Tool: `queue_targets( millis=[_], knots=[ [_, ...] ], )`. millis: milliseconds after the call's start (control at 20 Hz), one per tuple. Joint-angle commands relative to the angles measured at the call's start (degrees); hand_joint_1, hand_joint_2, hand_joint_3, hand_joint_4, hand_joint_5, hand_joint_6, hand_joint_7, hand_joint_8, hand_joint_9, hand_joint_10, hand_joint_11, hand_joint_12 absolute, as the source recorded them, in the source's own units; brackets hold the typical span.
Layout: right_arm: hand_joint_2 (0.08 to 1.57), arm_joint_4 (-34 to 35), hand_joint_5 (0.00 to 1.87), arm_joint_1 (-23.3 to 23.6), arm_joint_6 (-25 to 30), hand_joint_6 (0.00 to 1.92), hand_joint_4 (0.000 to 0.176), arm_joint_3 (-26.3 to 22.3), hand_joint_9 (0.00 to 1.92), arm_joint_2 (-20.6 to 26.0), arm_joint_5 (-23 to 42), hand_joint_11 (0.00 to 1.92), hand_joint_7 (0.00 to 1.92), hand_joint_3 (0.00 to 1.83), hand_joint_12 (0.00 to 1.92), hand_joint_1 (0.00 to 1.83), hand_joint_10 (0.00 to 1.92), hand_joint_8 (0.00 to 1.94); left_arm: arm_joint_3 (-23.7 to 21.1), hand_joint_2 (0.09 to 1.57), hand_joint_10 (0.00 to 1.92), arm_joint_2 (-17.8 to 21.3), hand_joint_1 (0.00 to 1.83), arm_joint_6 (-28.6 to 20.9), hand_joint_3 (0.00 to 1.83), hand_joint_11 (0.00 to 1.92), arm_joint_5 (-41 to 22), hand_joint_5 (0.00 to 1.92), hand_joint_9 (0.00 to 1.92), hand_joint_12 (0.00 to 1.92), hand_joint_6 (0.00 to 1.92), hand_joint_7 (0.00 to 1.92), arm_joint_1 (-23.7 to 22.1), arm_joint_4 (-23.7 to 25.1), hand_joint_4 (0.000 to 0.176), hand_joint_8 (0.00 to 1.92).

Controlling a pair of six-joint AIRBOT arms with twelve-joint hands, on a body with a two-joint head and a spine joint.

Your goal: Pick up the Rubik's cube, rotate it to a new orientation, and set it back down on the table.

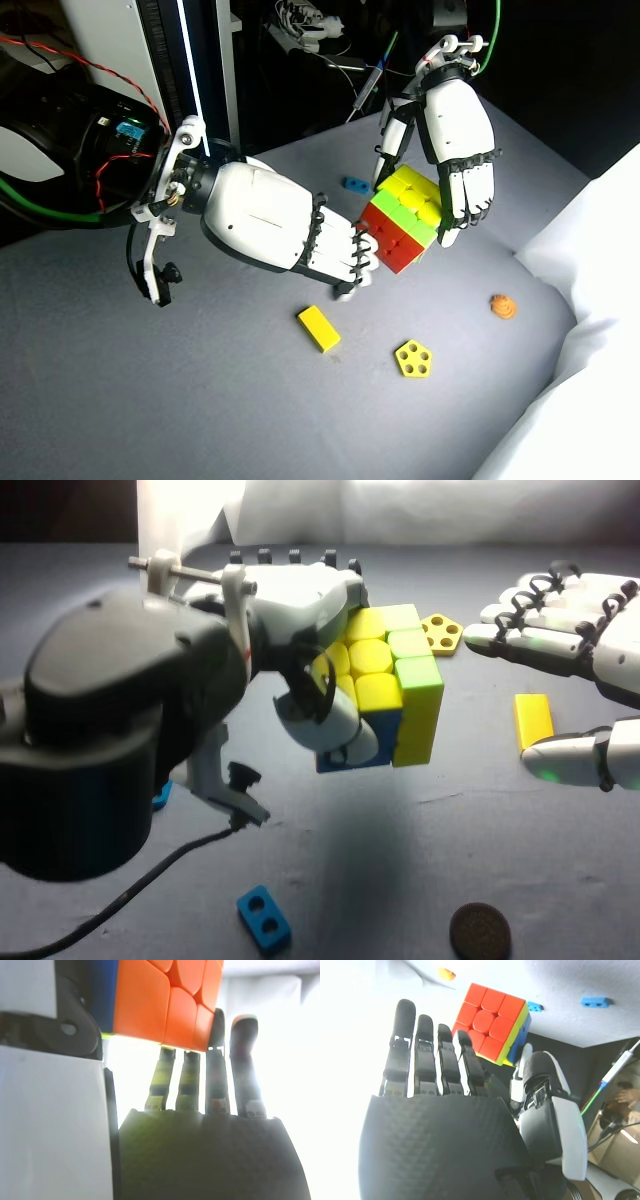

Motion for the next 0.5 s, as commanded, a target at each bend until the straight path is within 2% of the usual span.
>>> queue_targets(
  millis=[0,100,450],
  knots=[
    [1.21,0.39,0.0,0.95,-0.19,0.0,0.0,-0.19,0.0,0.16,6.71,0.0,0.0,0.0,0.0,0.0,0.0,0.0,-0.12,1.41,1.92,0.61,1.03,-1.66,0.01,0.21,-0.83,0.56,0.24,1.92,1.64,0.41,-0.09,5.8,0.0,1.9],
    [1.22,0.53,0.0,1.64,-0.33,0.0,0.0,-0.19,0.0,0.11,6.75,0.0,0.0,0.0,0.0,0.0,0.0,0.0,-0.08,1.4,1.92,0.77,1.05,-3.27,0.0,0.23,-0.83,0.58,0.24,1.92,1.59,0.43,1.22,7.15,0.0,1.89],
    [1.23,0.74,0.0,1.93,-0.42,0.0,0.0,-0.2,0.0,-0.17,6.82,0.0,0.0,0.0,0.0,0.0,0.0,0.0,1.43,1.39,1.92,0.83,1.06,-14.09,0.0,0.21,-0.81,0.59,0.25,1.92,1.59,0.45,7.51,17.09,0.0,1.85]
  ],
)
